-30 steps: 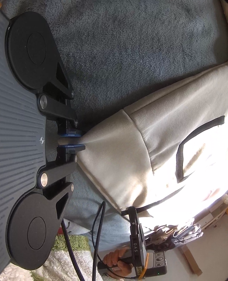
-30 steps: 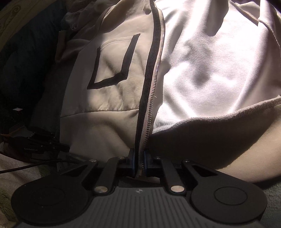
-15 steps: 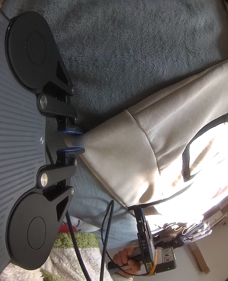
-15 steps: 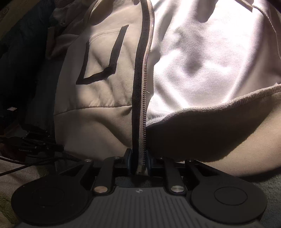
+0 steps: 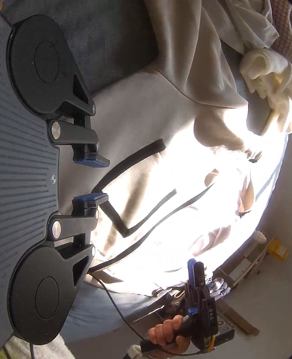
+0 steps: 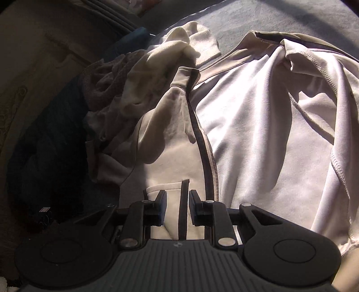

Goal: Fold clothes

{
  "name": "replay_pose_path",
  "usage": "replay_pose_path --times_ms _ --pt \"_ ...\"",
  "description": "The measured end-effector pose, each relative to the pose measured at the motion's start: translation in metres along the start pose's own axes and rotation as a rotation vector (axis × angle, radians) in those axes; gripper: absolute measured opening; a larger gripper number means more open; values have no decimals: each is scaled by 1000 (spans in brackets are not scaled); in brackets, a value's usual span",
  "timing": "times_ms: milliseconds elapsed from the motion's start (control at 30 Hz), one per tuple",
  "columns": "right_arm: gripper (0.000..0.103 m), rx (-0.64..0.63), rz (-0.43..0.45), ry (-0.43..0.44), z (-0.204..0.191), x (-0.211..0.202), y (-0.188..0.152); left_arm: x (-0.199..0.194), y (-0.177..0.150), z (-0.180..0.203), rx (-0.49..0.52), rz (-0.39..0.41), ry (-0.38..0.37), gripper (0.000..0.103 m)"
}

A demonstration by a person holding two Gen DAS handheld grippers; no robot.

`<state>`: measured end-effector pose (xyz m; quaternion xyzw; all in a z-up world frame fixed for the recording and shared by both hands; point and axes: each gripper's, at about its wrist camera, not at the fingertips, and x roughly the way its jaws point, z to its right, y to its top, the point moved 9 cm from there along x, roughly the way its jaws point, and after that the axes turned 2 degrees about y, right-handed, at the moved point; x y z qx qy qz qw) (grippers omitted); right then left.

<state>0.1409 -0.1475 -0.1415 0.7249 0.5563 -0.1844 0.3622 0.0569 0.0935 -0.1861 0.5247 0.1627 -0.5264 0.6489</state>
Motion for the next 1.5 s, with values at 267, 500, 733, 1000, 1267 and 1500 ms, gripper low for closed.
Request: replay_pose_path --times_ms 267,500,733,1000,1267,1500 --pt "23 155 54 -34 28 94 66 50 117 7 101 263 150 24" --pt "23 236 87 -37 58 128 93 115 156 -22 87 242 244 24" --pt "23 240 108 95 60 145 112 132 143 -52 -35 256 205 23" --pt "24 273 138 222 61 169 129 130 138 -58 -55 278 157 22" --pt "44 263 101 330 57 178 134 132 138 -58 -56 283 156 22" --pt "48 213 62 348 43 189 136 134 138 -59 -53 290 163 22"
